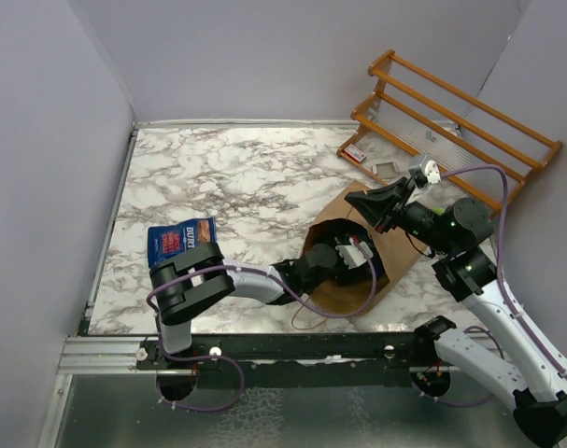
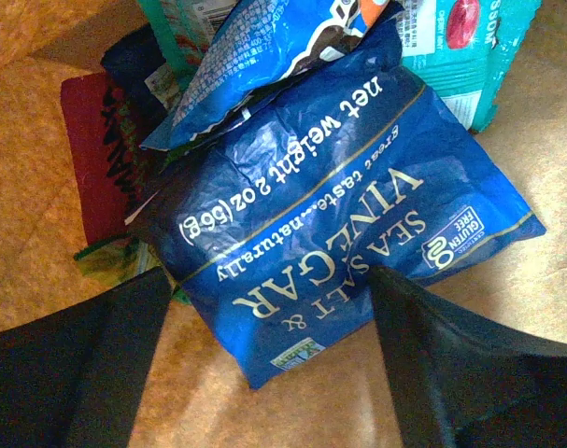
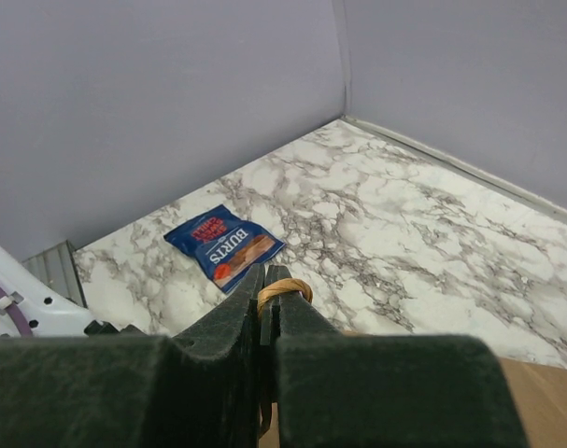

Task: Take the snacks out of the paper bag
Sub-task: Take out the snack from the paper bag.

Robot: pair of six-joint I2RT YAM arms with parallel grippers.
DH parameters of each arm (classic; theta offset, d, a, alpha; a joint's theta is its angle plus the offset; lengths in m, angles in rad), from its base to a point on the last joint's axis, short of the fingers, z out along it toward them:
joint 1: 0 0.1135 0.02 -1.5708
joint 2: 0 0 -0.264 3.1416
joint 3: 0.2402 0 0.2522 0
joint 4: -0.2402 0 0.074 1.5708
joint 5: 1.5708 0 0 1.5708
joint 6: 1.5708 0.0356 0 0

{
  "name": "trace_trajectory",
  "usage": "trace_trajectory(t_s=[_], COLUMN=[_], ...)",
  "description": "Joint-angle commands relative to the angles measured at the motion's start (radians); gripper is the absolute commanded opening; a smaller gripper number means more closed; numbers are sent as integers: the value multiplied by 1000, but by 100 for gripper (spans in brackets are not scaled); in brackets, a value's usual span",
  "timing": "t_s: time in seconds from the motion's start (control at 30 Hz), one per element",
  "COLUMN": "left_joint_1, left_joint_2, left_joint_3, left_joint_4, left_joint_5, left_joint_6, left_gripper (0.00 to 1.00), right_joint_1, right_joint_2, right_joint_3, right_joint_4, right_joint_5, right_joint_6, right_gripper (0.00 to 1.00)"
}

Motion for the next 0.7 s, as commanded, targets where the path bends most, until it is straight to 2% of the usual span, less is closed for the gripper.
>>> trace_trajectory(t_s=[0.0, 0.1, 0.23, 0.3, 0.57, 0.67], left_joint_1=[36, 45, 58, 62, 61, 62], left_joint_2=[18, 58, 103, 101, 33, -7], left_joint_3=[31, 70, 109, 110, 124, 117], left_joint_4=[18, -14, -74, -88, -181, -212], left_joint_5=[144, 189, 225, 226, 231, 241], left_joint_6=[-34, -53, -68, -71, -96, -116], left_gripper=[98, 99, 87, 78, 33, 24], right_joint_1=[1, 1, 1, 1, 1, 1], right_joint_2=[-15, -15, -15, -17, -26, -26], right_joint_3=[38, 33, 36, 40, 41, 41], right_joint_4=[-13, -12, -14, -25, -37, -39], right_joint_5=[23, 24, 19, 25, 46, 54], right_joint_6=[-17, -16, -15, -18, -31, -31], right_gripper=[2, 2, 2, 2, 2, 2])
